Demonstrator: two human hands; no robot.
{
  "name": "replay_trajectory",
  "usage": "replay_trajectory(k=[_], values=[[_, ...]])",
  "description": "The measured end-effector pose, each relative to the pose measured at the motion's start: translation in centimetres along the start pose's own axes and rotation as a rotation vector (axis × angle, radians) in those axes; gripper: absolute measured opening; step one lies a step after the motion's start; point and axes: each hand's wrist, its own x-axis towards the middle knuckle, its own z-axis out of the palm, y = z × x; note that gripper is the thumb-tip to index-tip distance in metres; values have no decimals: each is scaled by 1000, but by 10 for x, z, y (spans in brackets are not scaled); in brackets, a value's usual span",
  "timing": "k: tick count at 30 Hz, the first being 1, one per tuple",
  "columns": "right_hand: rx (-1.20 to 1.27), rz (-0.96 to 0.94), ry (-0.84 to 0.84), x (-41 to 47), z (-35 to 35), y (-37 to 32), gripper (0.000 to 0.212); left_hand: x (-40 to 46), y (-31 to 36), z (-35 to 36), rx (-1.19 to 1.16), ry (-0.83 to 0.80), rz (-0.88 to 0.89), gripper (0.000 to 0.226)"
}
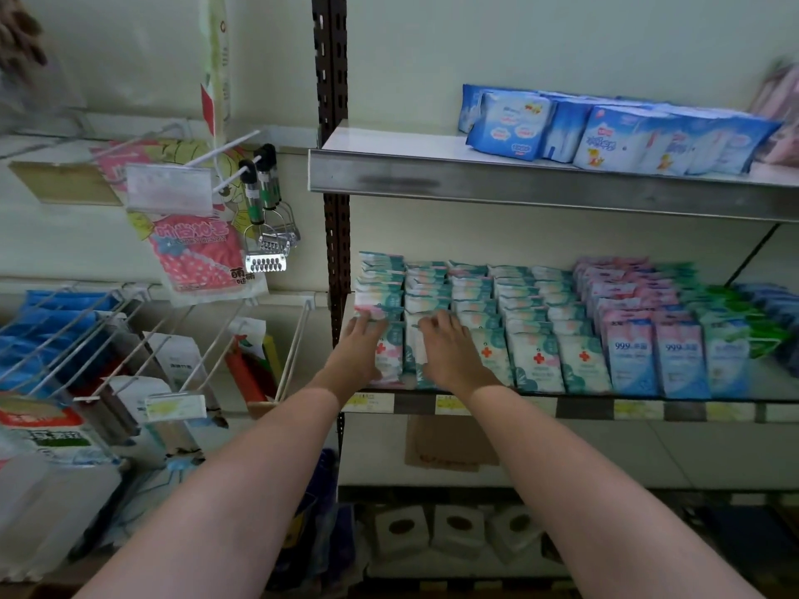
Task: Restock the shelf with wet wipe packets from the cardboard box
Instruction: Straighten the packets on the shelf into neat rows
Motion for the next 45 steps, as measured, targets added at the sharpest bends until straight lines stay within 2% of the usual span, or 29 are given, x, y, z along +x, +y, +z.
replay_trajectory(k=[5,10,15,17,24,32,39,45], values=[[34,6,-44,-5,1,15,76,5,-2,-5,58,-76,-23,103],[80,-31,-64,-4,5,23,78,3,7,-10,200,-65,-76,99],[92,-75,-121,0,6,32,100,4,10,-5,194,-34,-25,103],[81,-81,-108,2,9,32,103,7,13,-3,209,-38,-2,106],[49,-62,6,16,26,24,102,17,16,0,255,-100,-7,112],[93,-47,106,33,38,20,95,23,6,0,245,-55,-7,109],[91,-44,106,47,37,25,91,30,10,4,306,3,-27,107],[25,-37,67,52,27,23,87,32,11,-1,264,-25,-35,117]])
